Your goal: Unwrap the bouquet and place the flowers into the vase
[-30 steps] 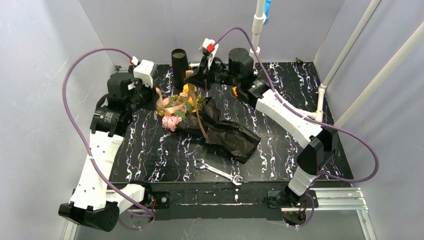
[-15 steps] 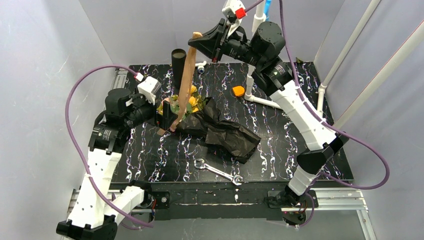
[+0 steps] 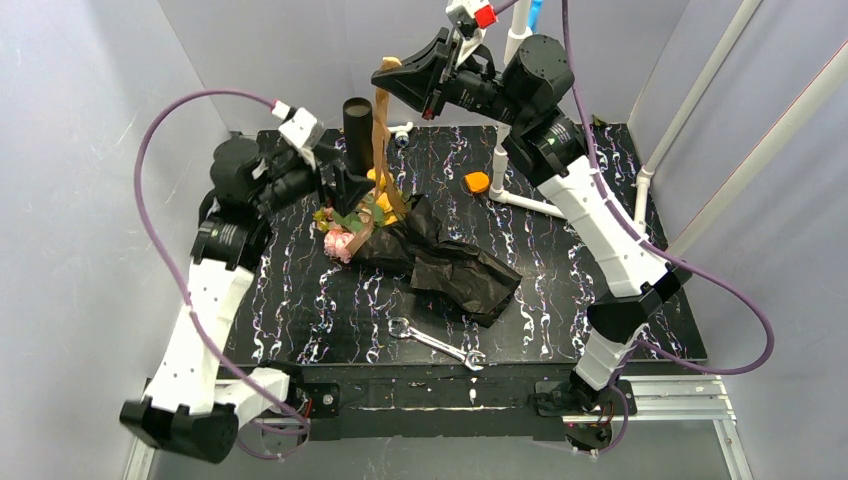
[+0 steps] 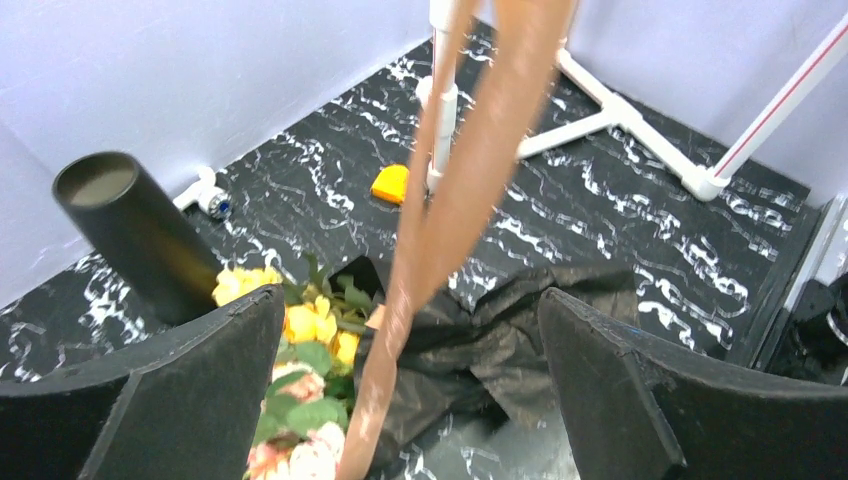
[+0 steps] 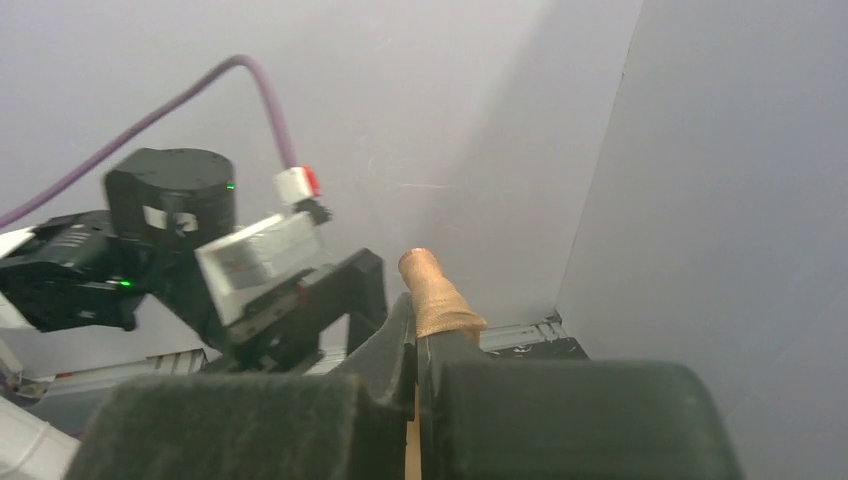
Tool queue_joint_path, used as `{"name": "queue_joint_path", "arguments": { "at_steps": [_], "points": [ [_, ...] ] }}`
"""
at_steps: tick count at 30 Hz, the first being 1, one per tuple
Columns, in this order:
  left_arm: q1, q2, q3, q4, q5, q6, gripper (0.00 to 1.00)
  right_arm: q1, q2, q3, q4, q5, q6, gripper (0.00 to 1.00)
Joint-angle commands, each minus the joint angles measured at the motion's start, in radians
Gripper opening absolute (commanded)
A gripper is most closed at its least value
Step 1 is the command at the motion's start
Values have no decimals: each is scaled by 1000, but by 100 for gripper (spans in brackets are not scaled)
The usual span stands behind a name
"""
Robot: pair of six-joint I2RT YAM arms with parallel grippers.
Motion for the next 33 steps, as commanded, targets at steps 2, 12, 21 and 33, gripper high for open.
{"name": "queue_joint_path", "arguments": {
  "at_steps": [2,12,21,33],
  "points": [
    [-12,109,43,223,66,-127,98,0,5,80,55,-4,20,1],
    [-67,188,24,311,127,-237,87,-2,16,139,55,61,15,1],
    [-68,94,-30,114,234,-126,85,-30,14,143,75,45,20,1],
    [-76,155,68,45,126,185,97,-33,-8,82,186,-31,91,1]
  ]
}}
